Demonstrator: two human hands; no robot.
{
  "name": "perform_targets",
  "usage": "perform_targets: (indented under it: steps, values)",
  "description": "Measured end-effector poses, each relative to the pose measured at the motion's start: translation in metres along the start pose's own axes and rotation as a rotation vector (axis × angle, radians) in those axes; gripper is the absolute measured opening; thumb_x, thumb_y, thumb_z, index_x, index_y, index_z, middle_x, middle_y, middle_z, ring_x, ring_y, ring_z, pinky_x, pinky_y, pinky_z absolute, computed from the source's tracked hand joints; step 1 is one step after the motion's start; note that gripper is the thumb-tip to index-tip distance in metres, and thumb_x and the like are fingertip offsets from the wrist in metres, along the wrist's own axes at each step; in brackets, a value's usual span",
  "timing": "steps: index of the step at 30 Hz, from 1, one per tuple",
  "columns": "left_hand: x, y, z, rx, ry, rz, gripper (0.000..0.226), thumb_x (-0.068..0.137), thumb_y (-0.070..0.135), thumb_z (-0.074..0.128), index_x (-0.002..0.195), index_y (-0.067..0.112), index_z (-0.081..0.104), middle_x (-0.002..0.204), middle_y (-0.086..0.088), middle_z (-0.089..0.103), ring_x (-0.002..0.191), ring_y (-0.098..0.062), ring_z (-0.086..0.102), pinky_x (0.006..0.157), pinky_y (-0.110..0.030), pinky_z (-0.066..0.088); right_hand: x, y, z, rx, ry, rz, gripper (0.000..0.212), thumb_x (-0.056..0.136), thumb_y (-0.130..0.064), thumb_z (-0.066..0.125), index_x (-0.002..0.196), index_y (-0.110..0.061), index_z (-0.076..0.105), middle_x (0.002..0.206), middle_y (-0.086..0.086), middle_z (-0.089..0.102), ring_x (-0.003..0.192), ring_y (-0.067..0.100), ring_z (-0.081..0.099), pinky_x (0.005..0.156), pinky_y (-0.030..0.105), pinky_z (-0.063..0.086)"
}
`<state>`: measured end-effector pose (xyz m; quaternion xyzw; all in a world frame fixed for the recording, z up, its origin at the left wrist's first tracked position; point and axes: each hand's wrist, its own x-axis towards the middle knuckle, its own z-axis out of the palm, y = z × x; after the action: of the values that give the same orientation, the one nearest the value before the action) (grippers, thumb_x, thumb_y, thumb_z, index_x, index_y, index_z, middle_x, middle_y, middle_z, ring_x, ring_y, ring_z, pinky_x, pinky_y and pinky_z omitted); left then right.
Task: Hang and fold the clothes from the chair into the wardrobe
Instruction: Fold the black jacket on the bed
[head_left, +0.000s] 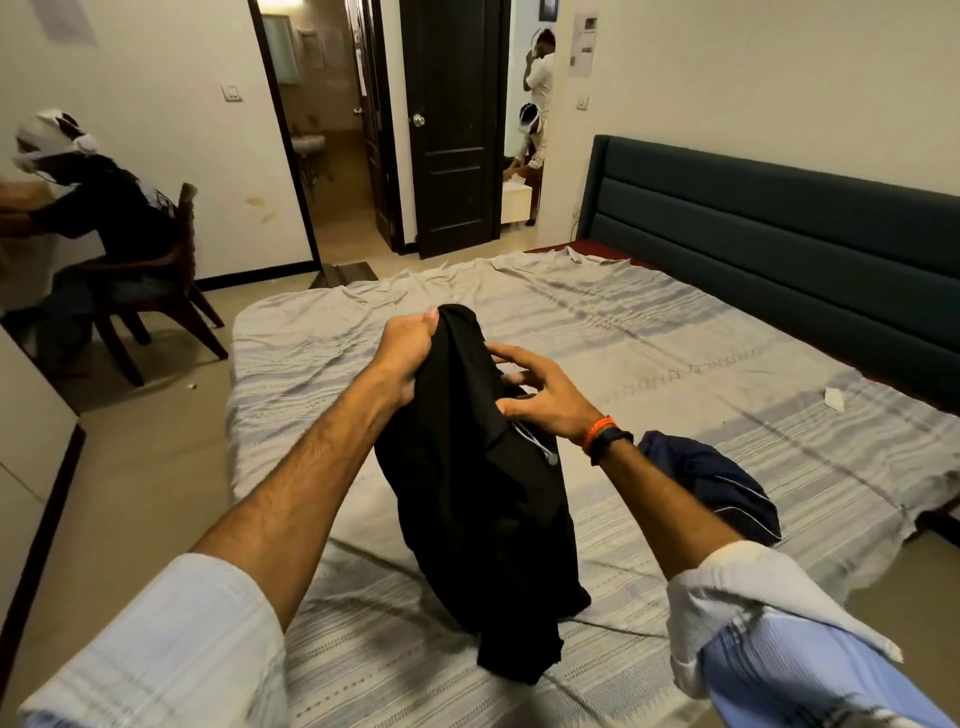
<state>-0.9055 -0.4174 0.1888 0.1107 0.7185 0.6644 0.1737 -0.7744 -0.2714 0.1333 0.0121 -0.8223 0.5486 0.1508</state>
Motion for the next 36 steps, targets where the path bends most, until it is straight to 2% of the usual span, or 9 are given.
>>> perform_targets:
  steps: [3,7,9,15,18,22,26,31,36]
  values:
    - [0.0,0.002,-0.001,0.033,0.0,0.016,0.038,0.1,0.032,0.05,0.068,0.014,0.058,0.072,-0.007,0.053,0.07,-0.02,0.049,0.07,-0.032,0.042,0.0,-0.004,0.008,-0.052,0.046,0.001,0.08,0.057,-0.046,0.089,0.13,-0.029,0.059,0.129,0.001,0.059,0.123,0.013,0.056,0.101,0.029,0.049]
    - [-0.005,-0.005,-0.001,0.105,-0.035,0.04,0.047,0.102,0.033,0.05,0.057,0.022,0.041,0.057,0.002,0.035,0.055,-0.013,0.032,0.055,-0.029,0.027,0.007,-0.011,0.013,-0.403,0.228,-0.092,0.013,0.083,-0.021,0.072,0.078,-0.014,0.063,0.067,-0.014,0.06,0.065,0.001,0.057,0.063,0.027,0.042]
    - [-0.007,-0.009,-0.006,0.137,-0.047,0.039,0.044,0.101,0.037,0.051,0.06,0.023,0.045,0.058,0.002,0.036,0.055,-0.013,0.033,0.055,-0.029,0.027,0.009,-0.01,0.014,-0.495,0.343,-0.119,0.025,0.087,-0.016,0.062,0.065,-0.018,0.051,0.052,-0.012,0.044,0.05,0.01,0.04,0.057,0.029,0.029]
    - [-0.019,-0.012,-0.021,0.489,0.099,0.313,0.029,0.096,0.042,0.059,0.114,0.019,0.057,0.102,0.005,0.059,0.093,-0.011,0.057,0.082,-0.026,0.049,0.027,-0.025,0.017,-0.215,0.545,0.079,0.046,0.099,-0.019,0.055,0.057,-0.014,0.036,0.053,-0.003,0.037,0.054,0.013,0.032,0.053,0.032,0.024]
    - [-0.033,-0.031,-0.03,0.413,0.147,0.524,0.011,0.098,0.031,0.057,0.108,0.026,0.061,0.114,0.005,0.055,0.101,-0.009,0.057,0.083,-0.02,0.048,0.037,-0.034,0.011,-0.054,0.635,0.2,0.049,0.1,-0.025,0.053,0.057,-0.017,0.033,0.056,-0.003,0.035,0.054,0.012,0.031,0.052,0.031,0.023]
    - [-0.042,-0.057,-0.051,0.122,-0.253,0.395,0.033,0.087,0.055,0.062,0.107,0.029,0.067,0.107,0.004,0.068,0.102,-0.016,0.064,0.092,-0.034,0.05,0.045,-0.046,0.003,-0.018,0.717,0.28,0.047,0.101,-0.026,0.051,0.057,-0.015,0.037,0.059,-0.002,0.041,0.058,0.013,0.036,0.053,0.031,0.027]
    - [-0.049,-0.056,-0.052,0.353,-0.392,0.268,0.064,0.072,0.041,0.085,0.127,0.019,0.062,0.117,0.008,0.069,0.109,-0.009,0.065,0.096,-0.03,0.052,0.049,-0.044,0.006,-0.024,0.745,0.331,0.048,0.101,-0.026,0.051,0.058,-0.015,0.036,0.06,-0.001,0.039,0.057,0.012,0.034,0.053,0.03,0.027]
    - [-0.038,-0.004,-0.043,-0.125,-0.045,0.175,0.019,0.091,0.014,0.067,0.11,0.011,0.069,0.094,0.004,0.072,0.098,-0.021,0.068,0.081,-0.028,0.054,0.038,-0.019,0.005,0.026,0.62,0.326,0.051,0.097,-0.037,0.059,0.055,-0.018,0.036,0.054,-0.004,0.038,0.054,0.014,0.034,0.053,0.03,0.026]
    - [-0.022,0.053,-0.044,-0.723,-0.255,0.087,0.027,0.097,0.04,0.055,0.11,0.018,0.064,0.111,-0.006,0.071,0.105,-0.022,0.068,0.094,-0.038,0.053,0.023,-0.011,0.02,0.116,0.366,0.265,0.059,0.095,-0.047,0.059,0.053,-0.023,0.025,0.047,-0.007,0.023,0.045,0.012,0.021,0.052,0.03,0.018]
